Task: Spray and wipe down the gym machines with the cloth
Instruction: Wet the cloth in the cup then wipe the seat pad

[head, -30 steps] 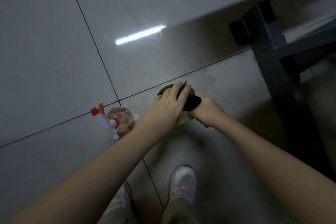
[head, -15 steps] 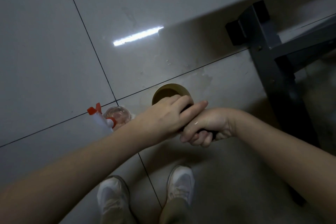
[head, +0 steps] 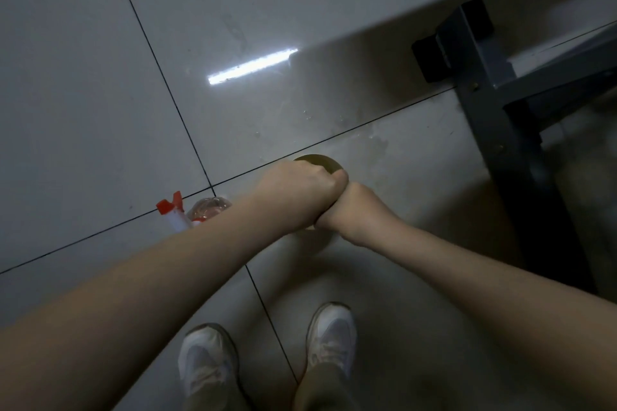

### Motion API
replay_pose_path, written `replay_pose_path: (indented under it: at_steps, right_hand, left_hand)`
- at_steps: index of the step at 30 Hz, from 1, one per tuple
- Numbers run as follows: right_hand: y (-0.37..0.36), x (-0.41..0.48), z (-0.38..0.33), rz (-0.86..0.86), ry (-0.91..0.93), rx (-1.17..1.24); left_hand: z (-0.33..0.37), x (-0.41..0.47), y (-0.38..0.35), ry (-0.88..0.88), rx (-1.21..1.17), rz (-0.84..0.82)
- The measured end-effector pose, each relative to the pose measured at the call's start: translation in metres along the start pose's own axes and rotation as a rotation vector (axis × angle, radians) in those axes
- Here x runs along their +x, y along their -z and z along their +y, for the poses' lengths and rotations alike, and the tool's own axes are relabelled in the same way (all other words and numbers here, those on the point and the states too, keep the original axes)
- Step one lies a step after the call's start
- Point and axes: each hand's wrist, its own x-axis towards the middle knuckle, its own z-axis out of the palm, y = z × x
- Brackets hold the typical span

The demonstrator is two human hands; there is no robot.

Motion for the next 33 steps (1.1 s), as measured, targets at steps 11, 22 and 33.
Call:
replay_pose_path:
  at_steps: [11,22,33]
  right_hand:
    - [-0.025,0.035,0.021,0.374,0.113,-0.428]
    - [-0.017,0.049,0.021,0.295,0.469,-0.751]
    - [-0.011,0.041,0.022,0.362,0.621,-0.848]
  left_hand:
    - [-0.006,0.046,-0.048,0.24,-0.379,-0.273]
    - [-0.007,0.027,-0.06,0.356,-0.912,-0.278]
    - [-0.003,0.012,-0.053,0.467,-1.167,-0.338]
